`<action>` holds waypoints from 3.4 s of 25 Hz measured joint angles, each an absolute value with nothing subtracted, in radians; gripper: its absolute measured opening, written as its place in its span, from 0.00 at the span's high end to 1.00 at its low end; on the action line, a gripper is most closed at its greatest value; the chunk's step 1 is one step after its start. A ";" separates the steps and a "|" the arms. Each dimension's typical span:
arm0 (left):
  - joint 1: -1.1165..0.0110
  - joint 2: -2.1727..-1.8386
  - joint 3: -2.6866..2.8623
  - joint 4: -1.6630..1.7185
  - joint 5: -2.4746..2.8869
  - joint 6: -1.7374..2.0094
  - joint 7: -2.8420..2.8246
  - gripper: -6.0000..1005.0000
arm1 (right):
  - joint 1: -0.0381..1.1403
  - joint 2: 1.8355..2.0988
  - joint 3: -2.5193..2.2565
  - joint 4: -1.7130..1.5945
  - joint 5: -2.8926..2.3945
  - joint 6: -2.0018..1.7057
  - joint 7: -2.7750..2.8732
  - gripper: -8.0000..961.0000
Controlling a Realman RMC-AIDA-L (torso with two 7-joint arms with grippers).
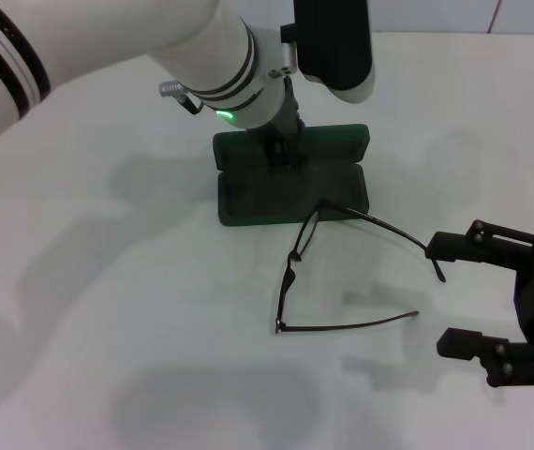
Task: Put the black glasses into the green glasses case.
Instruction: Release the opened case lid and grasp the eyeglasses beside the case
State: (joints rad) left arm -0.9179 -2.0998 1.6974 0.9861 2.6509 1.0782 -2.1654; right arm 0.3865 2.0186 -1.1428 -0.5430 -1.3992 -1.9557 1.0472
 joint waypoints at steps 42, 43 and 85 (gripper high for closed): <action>-0.133 -2.061 0.970 0.814 1.545 1.676 -1.266 0.90 | 1.081 2.020 -1.445 -1.021 -2.303 -1.605 1.462 0.33; -0.134 -2.058 0.967 0.797 1.557 1.684 -1.254 0.90 | 1.089 2.022 -1.476 -1.025 -2.301 -1.588 1.452 0.33; -0.120 -2.066 0.960 0.565 1.720 1.746 -1.053 0.93 | 1.118 2.028 -2.044 -1.022 -2.194 -1.243 1.322 0.38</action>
State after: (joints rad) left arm -0.1200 -2.0664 0.9602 0.5647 1.7197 1.7455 -1.0531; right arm 1.1179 2.0279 -2.0445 -1.0217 -2.1936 -1.2433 1.3222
